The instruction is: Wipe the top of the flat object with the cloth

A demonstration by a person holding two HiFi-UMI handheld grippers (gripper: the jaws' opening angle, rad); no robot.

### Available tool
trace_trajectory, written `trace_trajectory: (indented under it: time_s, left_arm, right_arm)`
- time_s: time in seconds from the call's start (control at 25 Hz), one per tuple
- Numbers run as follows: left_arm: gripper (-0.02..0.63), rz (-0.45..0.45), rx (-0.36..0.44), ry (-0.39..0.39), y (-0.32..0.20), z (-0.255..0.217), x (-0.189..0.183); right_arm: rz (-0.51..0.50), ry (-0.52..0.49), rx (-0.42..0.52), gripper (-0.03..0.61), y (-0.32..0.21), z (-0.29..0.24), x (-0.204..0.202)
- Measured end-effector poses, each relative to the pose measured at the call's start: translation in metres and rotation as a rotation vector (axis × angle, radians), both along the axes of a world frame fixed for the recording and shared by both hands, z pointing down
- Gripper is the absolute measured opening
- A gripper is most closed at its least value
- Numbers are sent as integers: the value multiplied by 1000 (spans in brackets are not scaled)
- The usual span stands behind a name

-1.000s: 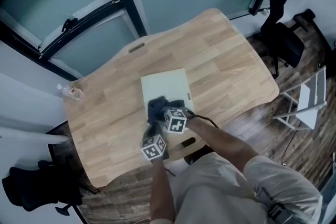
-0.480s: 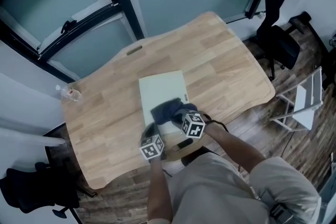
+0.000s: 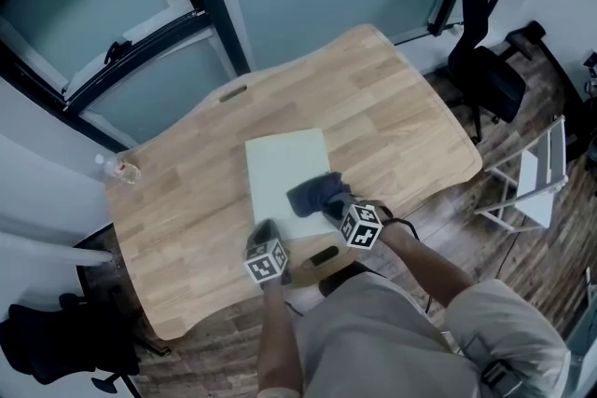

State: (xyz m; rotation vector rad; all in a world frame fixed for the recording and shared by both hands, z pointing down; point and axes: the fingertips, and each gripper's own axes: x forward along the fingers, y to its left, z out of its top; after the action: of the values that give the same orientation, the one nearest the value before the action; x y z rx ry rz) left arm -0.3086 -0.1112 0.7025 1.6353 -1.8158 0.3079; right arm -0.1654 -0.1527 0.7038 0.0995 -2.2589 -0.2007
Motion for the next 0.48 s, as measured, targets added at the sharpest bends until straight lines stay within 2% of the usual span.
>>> trace_trajectory:
  time_s: [0.2, 0.48]
  left_arm:
    - [8, -10, -9, 11, -3, -2, -3]
    - [8, -18, 0, 17, -4, 2, -3]
  right_arm:
    - [-42, 19, 3, 46, 27, 0, 10]
    - [-191, 42, -39, 46, 79, 3, 5]
